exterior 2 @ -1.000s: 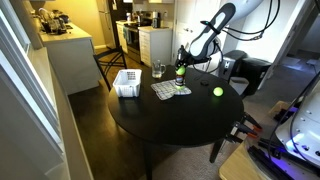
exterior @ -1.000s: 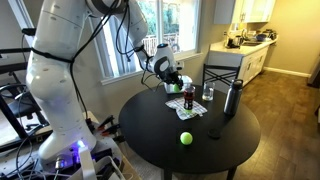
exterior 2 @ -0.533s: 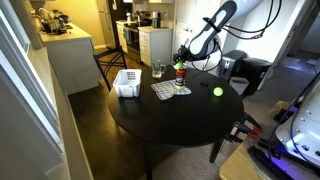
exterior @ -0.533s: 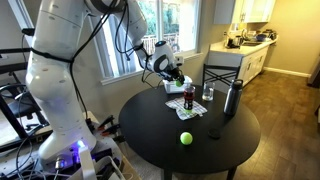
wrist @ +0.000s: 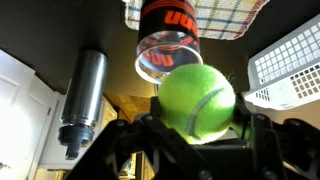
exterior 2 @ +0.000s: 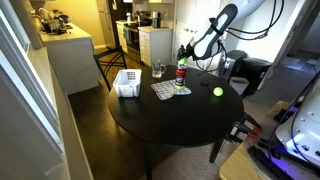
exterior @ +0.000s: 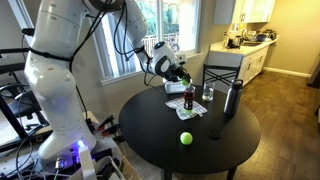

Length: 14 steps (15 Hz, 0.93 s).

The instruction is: Pick up the tennis ball on the left and put it in the cylindrical tennis ball container

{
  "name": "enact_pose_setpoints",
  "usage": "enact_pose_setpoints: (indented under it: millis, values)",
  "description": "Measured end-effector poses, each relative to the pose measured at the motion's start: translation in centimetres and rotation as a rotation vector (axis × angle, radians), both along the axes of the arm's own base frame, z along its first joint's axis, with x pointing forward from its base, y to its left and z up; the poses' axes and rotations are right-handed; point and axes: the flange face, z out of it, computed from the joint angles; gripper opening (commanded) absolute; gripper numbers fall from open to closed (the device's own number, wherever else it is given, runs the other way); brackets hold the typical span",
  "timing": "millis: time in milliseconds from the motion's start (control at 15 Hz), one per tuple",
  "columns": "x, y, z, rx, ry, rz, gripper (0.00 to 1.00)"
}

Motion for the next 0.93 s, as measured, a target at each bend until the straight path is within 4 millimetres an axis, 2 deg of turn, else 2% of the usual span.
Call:
enact_pose_setpoints:
  millis: [267,600,933]
  values:
    - [-0.9,-1.1,0.1,-0.059,-0.017,-0.010,0.42]
    - [-1.3,-1.4,0.1,-0.106,-0.023,-0.011,0.42]
    - [-1.3,-1.9,-1.3,-0.140,-0.005,-0.013,0.42]
